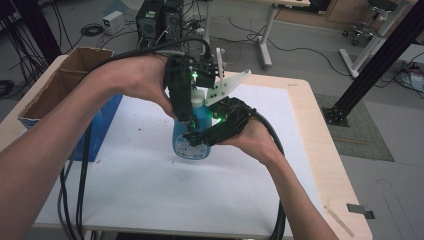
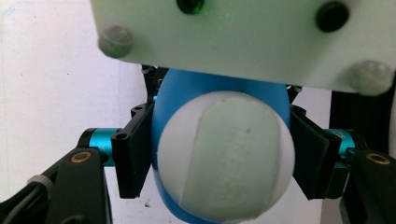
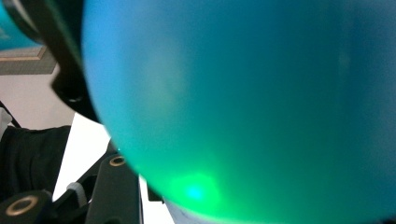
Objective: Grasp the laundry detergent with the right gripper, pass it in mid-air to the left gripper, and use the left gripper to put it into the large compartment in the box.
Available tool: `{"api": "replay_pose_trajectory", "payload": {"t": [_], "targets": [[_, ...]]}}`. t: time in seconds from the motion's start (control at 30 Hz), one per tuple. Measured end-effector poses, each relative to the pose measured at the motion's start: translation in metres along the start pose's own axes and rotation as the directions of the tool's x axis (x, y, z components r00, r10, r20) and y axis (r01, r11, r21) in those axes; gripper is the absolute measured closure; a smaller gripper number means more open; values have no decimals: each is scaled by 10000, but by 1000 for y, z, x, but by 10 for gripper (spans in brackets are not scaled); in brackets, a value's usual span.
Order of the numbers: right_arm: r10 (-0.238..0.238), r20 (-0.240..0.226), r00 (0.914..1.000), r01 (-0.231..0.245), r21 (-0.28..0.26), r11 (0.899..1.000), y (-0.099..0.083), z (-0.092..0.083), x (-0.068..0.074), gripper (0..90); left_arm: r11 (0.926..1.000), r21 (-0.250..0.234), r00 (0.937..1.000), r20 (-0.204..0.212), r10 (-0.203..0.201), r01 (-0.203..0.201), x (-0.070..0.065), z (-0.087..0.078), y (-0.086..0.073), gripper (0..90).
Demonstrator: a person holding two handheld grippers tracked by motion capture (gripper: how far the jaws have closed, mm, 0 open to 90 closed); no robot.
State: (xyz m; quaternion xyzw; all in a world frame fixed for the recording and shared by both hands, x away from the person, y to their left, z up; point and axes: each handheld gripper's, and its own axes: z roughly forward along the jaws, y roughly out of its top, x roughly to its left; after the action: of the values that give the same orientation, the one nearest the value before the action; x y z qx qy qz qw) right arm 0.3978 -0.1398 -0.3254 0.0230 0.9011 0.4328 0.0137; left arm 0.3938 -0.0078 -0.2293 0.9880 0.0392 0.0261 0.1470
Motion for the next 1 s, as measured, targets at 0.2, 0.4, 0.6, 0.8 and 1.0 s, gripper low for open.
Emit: {"api": "replay_pose_trajectory", "payload": {"t": [0.2, 0.4, 0.6, 0.8, 1.0], "targets": [[0, -67, 10000, 0, -34, 10000, 0, 0, 1, 462, 10000, 14, 10000, -33, 66, -66, 0, -1, 0, 362], [11, -113, 9999, -12, -67, 10000, 0, 1, 1, 461, 9999, -1, 9999, -41, 132, -132, -1, -1, 1, 371], [74, -185, 9998, -79, -247, 9997, -2, 0, 1, 456, 9999, 6, 9998, -118, 164, -164, -3, -2, 3, 379], [189, -333, 9993, -205, -480, 9986, -2, -3, 2, 403, 10000, -59, 9999, -130, 67, -68, -2, -6, 3, 380], [241, 176, 9996, -235, -320, 9992, -4, -13, 2, 324, 9999, 98, 9997, -229, -97, 99, 0, -6, -1, 380]]}}
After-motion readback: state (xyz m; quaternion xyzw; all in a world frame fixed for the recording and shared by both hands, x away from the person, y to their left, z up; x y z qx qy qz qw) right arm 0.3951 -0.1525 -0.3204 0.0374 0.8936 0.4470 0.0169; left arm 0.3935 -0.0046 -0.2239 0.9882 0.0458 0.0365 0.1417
